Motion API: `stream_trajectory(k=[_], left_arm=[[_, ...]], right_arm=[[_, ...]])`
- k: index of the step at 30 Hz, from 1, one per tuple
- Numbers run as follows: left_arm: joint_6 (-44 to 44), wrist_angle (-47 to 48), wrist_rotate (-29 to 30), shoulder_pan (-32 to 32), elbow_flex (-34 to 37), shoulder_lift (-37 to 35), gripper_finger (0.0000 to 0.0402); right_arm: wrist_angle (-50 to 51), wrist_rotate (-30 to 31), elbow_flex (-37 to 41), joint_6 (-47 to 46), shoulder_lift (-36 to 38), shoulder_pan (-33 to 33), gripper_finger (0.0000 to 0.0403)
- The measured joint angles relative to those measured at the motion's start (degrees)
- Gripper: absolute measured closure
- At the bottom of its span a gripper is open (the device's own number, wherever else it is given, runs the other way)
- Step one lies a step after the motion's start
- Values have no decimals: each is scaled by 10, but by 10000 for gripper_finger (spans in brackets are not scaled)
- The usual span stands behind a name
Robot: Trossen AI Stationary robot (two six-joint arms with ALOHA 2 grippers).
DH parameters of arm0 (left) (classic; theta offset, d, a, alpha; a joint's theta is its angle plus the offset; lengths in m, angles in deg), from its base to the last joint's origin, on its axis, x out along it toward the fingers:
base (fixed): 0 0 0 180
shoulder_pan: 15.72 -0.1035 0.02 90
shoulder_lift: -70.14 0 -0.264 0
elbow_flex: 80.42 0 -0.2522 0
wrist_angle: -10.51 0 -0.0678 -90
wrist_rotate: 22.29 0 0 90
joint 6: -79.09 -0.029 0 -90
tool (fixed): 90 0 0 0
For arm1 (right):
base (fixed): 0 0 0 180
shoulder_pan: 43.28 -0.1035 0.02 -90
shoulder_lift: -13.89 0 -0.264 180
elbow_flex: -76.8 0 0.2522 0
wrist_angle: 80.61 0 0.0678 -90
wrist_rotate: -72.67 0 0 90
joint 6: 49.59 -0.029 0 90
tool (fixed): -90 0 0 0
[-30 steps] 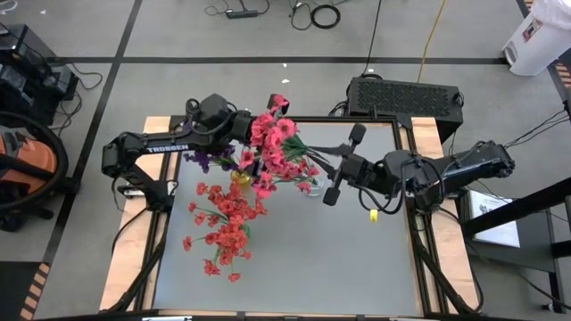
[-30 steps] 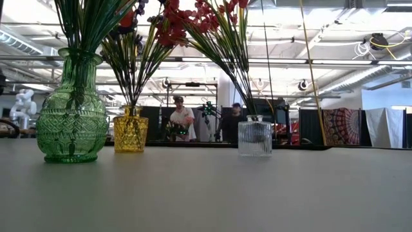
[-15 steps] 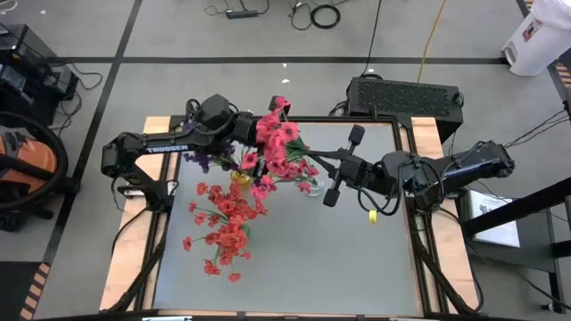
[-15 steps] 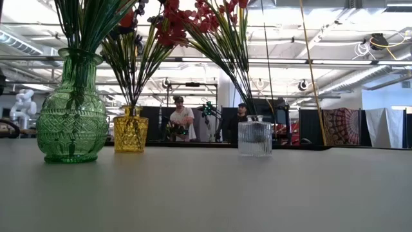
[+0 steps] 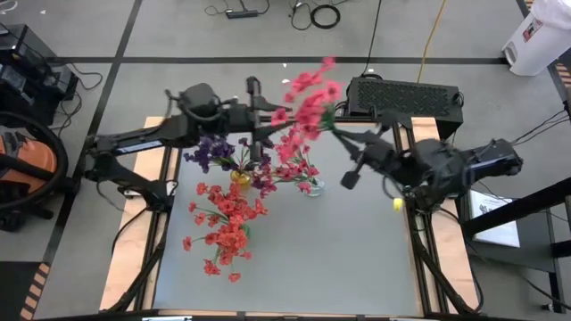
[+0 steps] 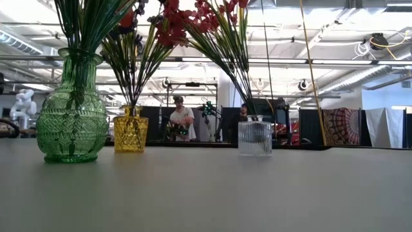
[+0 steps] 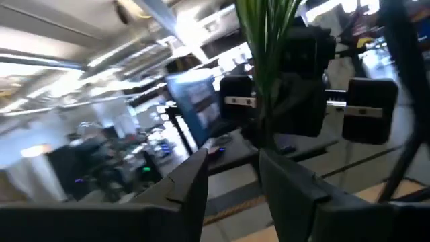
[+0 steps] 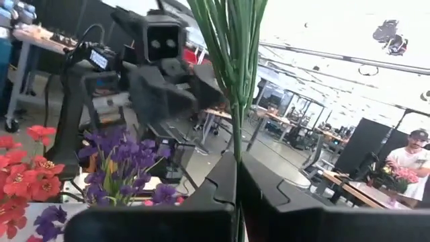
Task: Sort flowers into vase by color
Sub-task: Put the pink flowers into the green vase
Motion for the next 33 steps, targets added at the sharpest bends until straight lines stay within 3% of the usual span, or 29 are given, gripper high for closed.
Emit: stream_trajectory(k=[10, 18, 25, 33], left_arm=[[-9, 173, 77, 0, 0, -171, 260], [2, 418, 171, 0, 0, -325, 260], [63, 588, 205, 0, 0, -430, 260], [158, 707, 206, 0, 9, -509, 261]], right_arm=[[169, -9, 8, -71, 142, -24, 403], [174, -10, 138, -112, 275, -42, 403], [34, -23, 332, -136, 366, -42, 402], [-234, -53, 513, -123, 376, -42, 402]])
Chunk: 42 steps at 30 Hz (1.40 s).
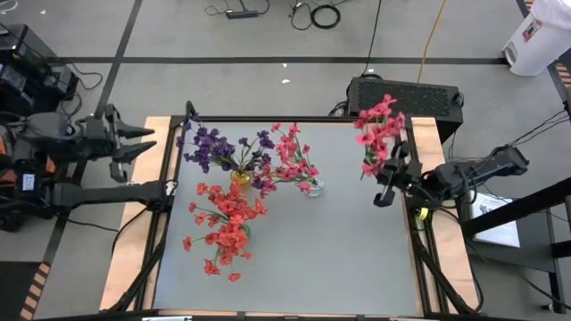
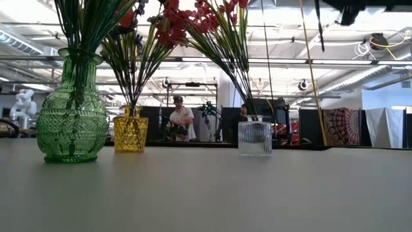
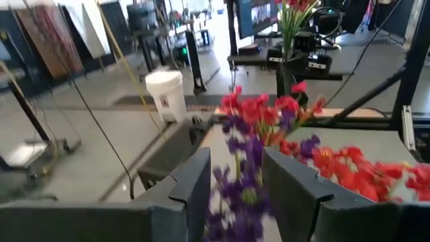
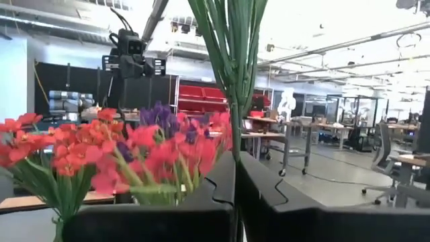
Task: Sort flowers into vase by color
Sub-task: Put the pink flowers into the green vase
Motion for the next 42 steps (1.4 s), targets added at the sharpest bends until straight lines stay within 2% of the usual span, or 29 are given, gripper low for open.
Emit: stream_trajectory(k=[4, 7, 14, 19, 25, 33, 37, 42], left_arm=[[30, 38, 0, 0, 29, -29, 261], [44, 52, -8, 0, 63, -49, 261], [45, 51, -58, 0, 163, -80, 261], [45, 12, -99, 0, 242, -89, 261], [45, -22, -118, 0, 307, -89, 261], [69, -25, -170, 0, 332, -90, 261], [86, -21, -179, 0, 332, -92, 261], [90, -21, -187, 0, 332, -93, 261]], right_arm=[[-60, 0, 56, -31, -11, 0, 402], [-67, -1, 76, -62, -27, 1, 402], [-82, -47, 81, -101, -87, 4, 402], [-123, -71, 81, -109, -143, 24, 402], [-192, -105, 81, -113, -208, 52, 402], [-287, -151, 81, -113, -282, 102, 402], [-343, -154, 81, -114, -321, 123, 402], [-413, -194, 81, -129, -376, 152, 402]])
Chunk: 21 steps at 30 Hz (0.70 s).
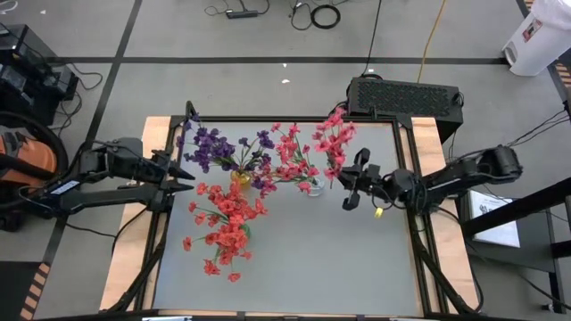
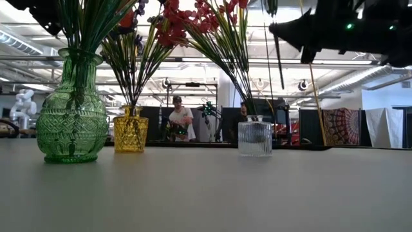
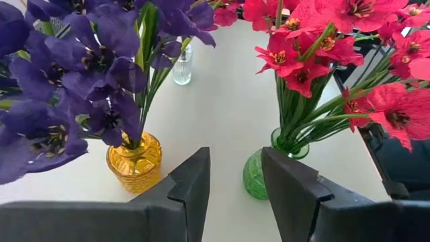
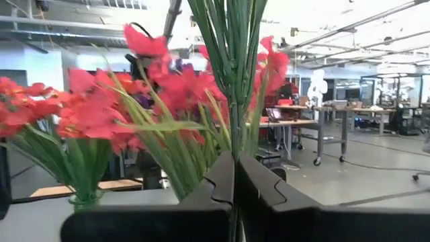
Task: Sort flowers into vase by color
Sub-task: Put the pink flowers into the green vase
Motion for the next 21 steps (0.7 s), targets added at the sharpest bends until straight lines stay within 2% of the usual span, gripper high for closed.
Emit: stream_trajectory(k=[4, 8, 11, 21], left_arm=[[0, 1, 0, 0, 0, 0, 261], [0, 1, 0, 0, 0, 0, 261], [0, 1, 0, 0, 0, 0, 261], [1, 1, 0, 0, 0, 0, 261]], right_arm=[[-17, -3, -2, -16, -41, 19, 402], [-6, -45, -12, -39, -82, 39, 403], [-6, -50, -20, -42, -109, 49, 403], [-19, -47, -49, -46, -137, 85, 403]])
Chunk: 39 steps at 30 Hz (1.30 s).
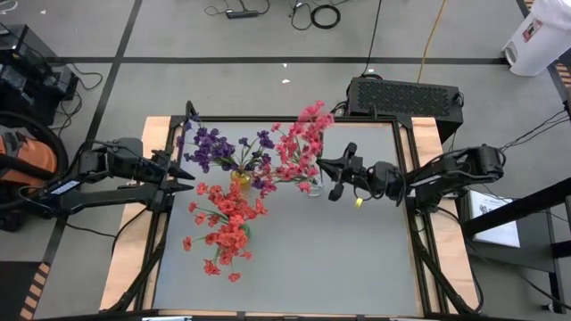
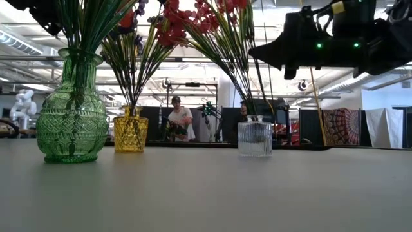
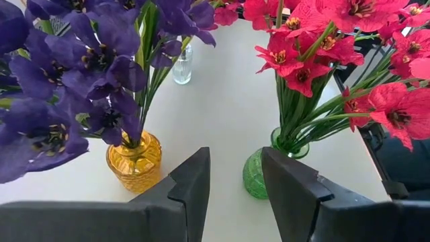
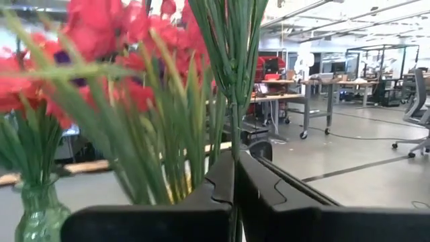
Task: Sort flowers into vase by color
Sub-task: Put the pink flowers into the green vase
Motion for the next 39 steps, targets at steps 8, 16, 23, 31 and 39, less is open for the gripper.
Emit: stream_trajectory(k=[8, 16, 23, 31, 39], left_arm=[[2, 0, 0, 0, 0, 0, 261], [14, 3, 0, 0, 0, 0, 261], [14, 3, 0, 0, 0, 0, 261], [15, 3, 0, 0, 0, 0, 261], [15, 4, -2, 0, 0, 0, 261]], right_arm=[[0, 1, -15, -20, 0, 12, 403], [-34, 6, -15, -48, -39, 12, 403], [-66, 8, -19, -48, -68, 13, 403], [-42, 8, -34, -34, -73, 12, 403], [-16, 7, -34, -32, -73, 12, 403]])
